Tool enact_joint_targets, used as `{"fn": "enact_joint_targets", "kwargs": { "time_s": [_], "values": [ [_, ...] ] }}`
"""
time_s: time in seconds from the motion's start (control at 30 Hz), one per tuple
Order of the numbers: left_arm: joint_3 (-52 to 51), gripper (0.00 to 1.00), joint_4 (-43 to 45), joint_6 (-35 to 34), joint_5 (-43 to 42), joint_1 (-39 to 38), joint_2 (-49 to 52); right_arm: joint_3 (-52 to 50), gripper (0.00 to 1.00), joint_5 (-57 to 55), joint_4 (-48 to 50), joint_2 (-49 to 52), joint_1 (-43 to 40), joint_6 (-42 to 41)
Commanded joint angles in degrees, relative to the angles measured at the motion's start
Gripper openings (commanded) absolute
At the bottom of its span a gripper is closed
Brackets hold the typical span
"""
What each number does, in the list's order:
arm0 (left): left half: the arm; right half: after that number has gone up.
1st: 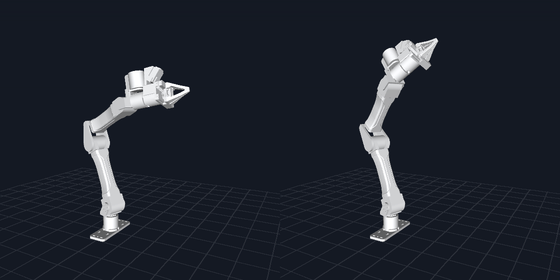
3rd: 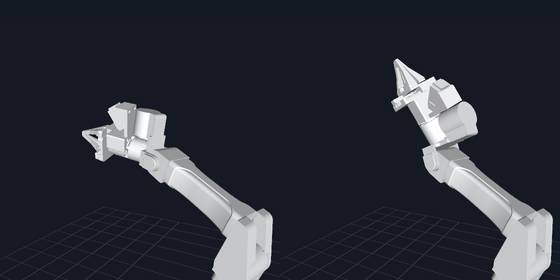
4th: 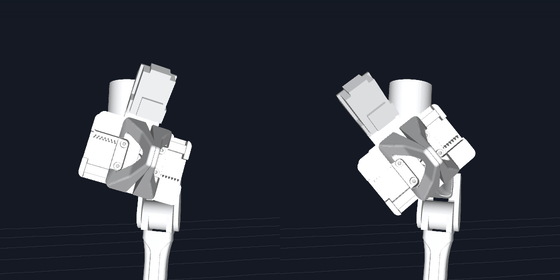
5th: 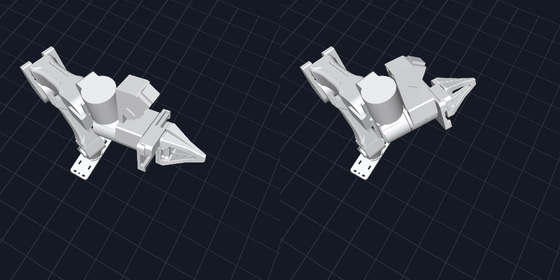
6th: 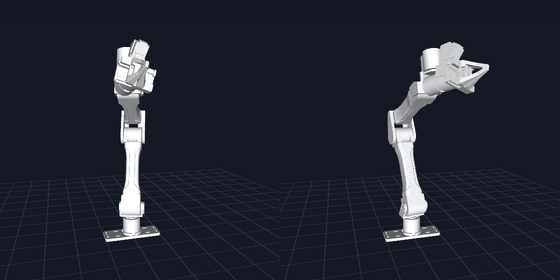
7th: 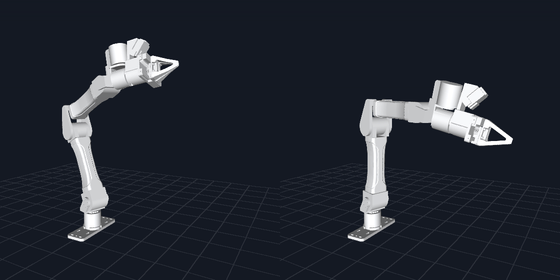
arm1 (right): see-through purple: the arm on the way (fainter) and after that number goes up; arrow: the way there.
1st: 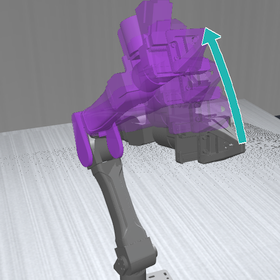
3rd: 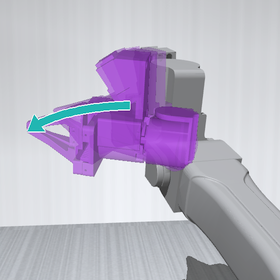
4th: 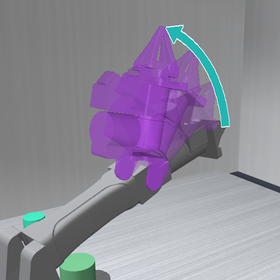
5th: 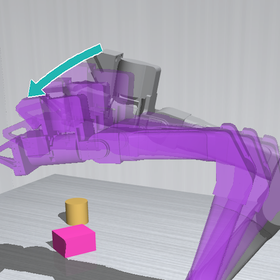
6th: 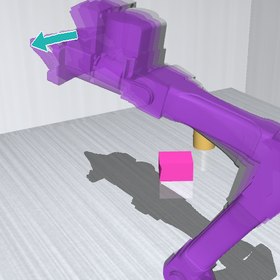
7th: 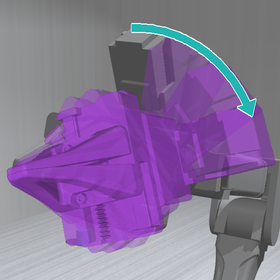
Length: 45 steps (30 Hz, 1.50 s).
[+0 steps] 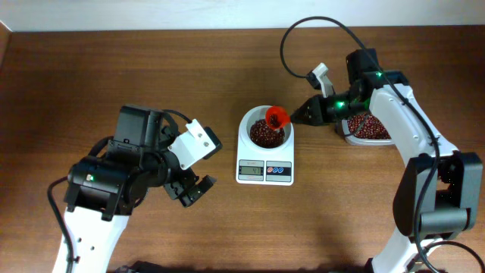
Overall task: Scoop and weigh 50g on scale
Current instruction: 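Hold the scoop over the bowl with right gripper, shaking out beans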
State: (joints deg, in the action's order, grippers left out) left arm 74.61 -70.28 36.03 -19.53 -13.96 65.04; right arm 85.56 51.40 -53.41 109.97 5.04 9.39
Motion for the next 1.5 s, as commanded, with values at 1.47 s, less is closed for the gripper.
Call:
{"fn": "enact_joint_targets", "kwargs": {
  "time_s": [1.47],
  "values": [
    [0.83, 0.99, 0.07, 0.87, -0.63, 0.24, -0.24, 3.65, 0.04, -11.17, -5.79, -3.54, 2.08, -5.11]
  ]
}}
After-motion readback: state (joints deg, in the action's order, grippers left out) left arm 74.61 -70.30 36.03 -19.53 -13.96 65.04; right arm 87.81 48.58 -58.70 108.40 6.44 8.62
